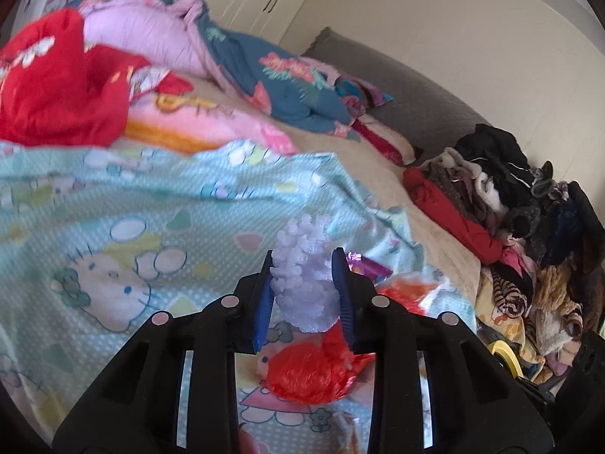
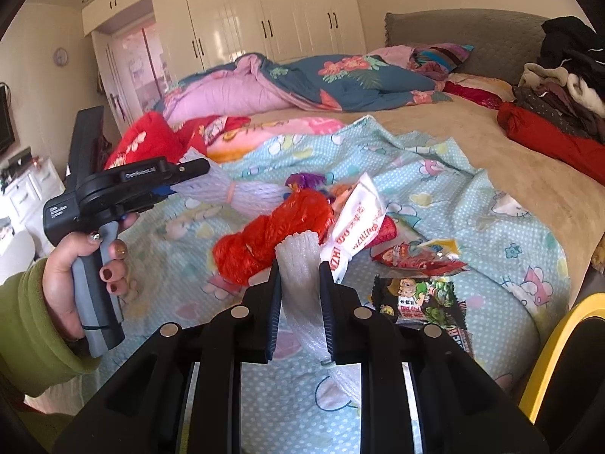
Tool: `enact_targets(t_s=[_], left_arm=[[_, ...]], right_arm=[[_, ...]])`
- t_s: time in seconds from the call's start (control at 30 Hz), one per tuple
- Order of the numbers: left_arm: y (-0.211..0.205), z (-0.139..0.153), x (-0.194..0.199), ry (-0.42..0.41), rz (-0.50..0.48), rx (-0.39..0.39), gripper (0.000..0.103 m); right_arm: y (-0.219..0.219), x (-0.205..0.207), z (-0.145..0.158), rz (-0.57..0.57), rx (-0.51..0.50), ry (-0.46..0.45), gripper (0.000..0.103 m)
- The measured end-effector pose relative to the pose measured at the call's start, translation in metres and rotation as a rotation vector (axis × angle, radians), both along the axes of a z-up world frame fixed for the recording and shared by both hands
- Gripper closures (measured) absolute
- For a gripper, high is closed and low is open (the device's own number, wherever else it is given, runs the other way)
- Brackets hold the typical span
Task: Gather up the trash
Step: 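Lift the white mesh net with the right tool toward the yellow bin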
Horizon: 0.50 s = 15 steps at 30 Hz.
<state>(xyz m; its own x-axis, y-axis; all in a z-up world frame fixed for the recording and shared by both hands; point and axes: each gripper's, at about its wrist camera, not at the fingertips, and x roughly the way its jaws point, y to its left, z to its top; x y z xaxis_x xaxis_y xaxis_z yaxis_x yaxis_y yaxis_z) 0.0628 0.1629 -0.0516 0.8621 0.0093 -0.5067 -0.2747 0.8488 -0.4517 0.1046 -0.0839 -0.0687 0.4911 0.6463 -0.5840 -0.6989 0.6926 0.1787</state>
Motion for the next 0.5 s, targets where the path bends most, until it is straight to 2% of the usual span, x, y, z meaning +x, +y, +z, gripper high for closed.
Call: enact_targets(t_s=[0.1,0.23,0.5], left_arm=[[-0.006,0.020,-0.006,-0.041,-0.001,0.032,0.081],[-0.011,0.041,-0.012,-0.097,-0.022,0.017,0.081],[-0.036,0.062,-0.016,-0.132,-0.075,0.028,0.081]], right_arm=[[-0.004,-0.002,0.007,-0.006,0.025,-0.010,0.084],[-0.011,-0.005,0.016,-0.015,0.054,-0.021,0.084],[-0.029,-0.008,0.036,-0.047,0.110,-0.053,0.084]])
